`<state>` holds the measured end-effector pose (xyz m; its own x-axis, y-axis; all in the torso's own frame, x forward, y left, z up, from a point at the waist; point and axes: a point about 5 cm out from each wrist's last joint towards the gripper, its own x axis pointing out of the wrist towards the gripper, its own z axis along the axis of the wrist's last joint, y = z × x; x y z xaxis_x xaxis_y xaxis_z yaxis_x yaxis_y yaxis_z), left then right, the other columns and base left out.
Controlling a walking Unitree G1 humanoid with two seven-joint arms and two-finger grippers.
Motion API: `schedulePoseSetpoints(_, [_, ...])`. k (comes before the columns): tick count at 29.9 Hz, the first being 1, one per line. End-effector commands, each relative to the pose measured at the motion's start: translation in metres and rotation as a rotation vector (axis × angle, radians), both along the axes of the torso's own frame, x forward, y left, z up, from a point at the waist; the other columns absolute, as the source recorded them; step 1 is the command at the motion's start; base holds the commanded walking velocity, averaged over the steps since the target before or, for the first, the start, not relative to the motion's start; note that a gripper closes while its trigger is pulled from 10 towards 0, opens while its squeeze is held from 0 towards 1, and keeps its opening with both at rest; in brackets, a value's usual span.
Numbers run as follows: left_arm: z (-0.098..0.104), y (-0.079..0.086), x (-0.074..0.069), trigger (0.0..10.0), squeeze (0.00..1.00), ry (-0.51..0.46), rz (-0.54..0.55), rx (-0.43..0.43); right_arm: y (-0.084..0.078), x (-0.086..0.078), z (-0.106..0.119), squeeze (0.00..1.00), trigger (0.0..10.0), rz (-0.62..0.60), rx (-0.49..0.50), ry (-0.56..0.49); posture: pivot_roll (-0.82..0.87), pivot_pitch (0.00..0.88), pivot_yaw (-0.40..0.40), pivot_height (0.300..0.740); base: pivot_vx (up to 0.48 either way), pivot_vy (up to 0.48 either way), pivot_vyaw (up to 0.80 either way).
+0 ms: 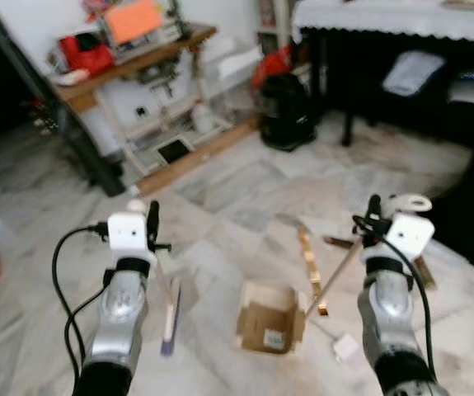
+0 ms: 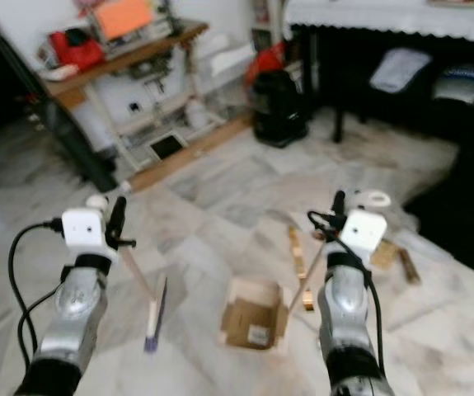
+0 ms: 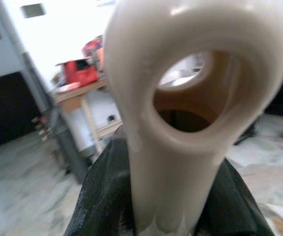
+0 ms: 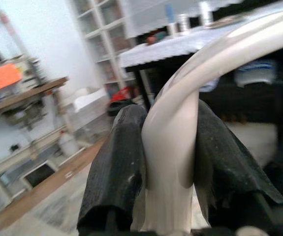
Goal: Sweep floor
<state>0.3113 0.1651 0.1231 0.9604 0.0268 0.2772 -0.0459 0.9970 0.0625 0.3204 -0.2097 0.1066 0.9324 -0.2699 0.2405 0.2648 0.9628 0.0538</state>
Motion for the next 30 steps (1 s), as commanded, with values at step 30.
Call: schedulePoseSetpoints(30, [0.005,0.055,-0.005,10.0,0.0,-0.061,0.252,0.01,0.008,0.028,0.024,0.0,10.0,0.132,-0.059,-0.01,-0.01,0.0,0.048,0.74,0.0,0.0,0.8])
